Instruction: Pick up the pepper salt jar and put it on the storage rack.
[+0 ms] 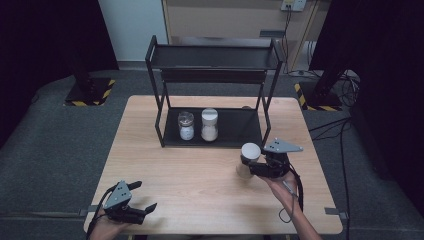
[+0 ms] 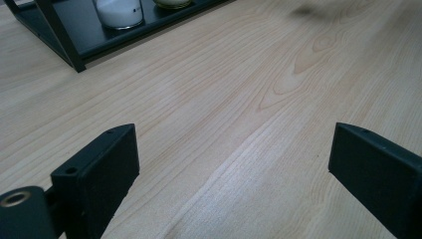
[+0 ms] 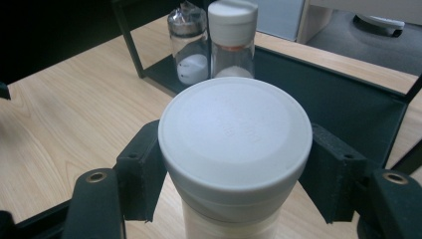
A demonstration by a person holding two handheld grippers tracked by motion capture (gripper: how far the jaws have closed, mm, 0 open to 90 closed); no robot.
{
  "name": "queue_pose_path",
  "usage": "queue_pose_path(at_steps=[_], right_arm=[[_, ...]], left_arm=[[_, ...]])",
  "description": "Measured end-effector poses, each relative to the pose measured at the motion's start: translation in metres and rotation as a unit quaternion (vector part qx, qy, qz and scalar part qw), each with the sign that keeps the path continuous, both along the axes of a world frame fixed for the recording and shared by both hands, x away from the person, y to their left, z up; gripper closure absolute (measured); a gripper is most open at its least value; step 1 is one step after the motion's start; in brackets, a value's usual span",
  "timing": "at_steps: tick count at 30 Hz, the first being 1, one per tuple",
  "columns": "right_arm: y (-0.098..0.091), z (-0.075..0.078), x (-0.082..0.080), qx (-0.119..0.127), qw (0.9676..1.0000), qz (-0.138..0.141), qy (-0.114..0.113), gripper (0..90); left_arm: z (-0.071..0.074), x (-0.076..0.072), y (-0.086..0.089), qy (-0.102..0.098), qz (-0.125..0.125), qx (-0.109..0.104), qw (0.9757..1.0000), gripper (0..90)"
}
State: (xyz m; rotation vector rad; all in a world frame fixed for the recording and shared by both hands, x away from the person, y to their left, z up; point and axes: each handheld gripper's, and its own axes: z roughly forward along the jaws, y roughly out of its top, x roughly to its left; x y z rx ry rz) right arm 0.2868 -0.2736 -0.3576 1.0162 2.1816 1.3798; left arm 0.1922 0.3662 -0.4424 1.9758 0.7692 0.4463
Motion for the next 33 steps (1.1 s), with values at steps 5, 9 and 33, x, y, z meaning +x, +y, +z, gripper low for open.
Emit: queue_pose_path(at_steps=[5,9,33], right_arm=[[0.008,0.013,0.012,-0.005,1.0000,0.003,0.004,33.3],[0.014,0.021,0.022,-0.004,1.0000,0.001,0.007,33.3],[0.051,0.051,0.084,-0.023,0.9987,-0.046,0.001,33.4]], left_arm=[[0.000,0.000,0.000,0.001,0.000,0.002,1.0000,4.7],[0.000,0.000,0.000,0.002,0.001,0.002,1.0000,4.6],[0.001,0.000,-0.001,0.003,0.003,0.005,1.0000,4.7]])
